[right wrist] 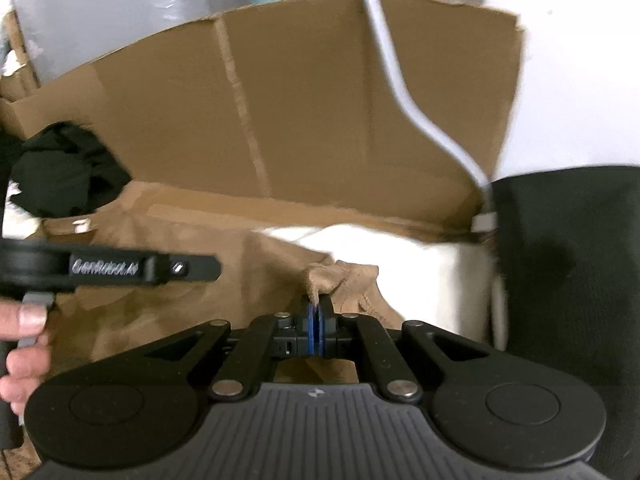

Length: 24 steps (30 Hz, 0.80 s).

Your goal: Fold clothes

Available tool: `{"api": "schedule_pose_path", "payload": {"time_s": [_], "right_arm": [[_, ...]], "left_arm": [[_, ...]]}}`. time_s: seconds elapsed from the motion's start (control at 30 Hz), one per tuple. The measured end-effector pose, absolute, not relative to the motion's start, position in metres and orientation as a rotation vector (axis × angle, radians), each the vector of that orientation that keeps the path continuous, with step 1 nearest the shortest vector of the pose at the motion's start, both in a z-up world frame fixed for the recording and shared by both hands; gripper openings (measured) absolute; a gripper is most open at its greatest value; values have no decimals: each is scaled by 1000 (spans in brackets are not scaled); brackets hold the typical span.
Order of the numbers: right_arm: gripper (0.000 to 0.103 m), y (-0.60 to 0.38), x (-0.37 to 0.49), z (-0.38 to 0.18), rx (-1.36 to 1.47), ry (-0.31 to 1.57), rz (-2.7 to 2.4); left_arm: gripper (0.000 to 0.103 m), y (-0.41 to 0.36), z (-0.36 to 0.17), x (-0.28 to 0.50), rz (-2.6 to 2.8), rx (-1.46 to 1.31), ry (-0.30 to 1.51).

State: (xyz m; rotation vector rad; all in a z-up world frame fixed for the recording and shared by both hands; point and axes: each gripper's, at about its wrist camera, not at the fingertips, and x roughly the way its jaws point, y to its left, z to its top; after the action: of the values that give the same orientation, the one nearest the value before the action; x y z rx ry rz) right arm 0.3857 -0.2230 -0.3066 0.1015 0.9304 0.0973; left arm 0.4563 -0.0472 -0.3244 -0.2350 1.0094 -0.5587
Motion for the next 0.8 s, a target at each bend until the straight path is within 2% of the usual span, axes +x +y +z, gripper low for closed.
{"api": "schedule_pose_path", "payload": {"time_s": [0.07,0.13,0.2,0.53,0.6,0.7,0.73,0.8], "right_arm": [[10,-212,380,-313,138,968,149],[28,-203,374,-317,145,996,189],[39,-196,369,-320,142,1006,218],[40,-200,356,-318,131,1004,240],[40,-205,353,-314,118,994,227],[43,-214,348,-309,95,979,210],[45,-217,347,-308,89,976,205],[48,-221,346,-307,80,972,197]], "left_arm": [[18,-41,-324,456,-547,-235,1017],[18,-36,-325,457,-538,-239,1024],[18,-31,-326,457,-533,-242,1030],[18,-37,-328,451,-601,-262,1046],[23,-43,-325,448,-627,-264,1038],[44,-51,-321,445,-644,-267,1020],[54,-56,-320,444,-647,-264,1015],[59,-64,-319,442,-656,-258,1006]]}}
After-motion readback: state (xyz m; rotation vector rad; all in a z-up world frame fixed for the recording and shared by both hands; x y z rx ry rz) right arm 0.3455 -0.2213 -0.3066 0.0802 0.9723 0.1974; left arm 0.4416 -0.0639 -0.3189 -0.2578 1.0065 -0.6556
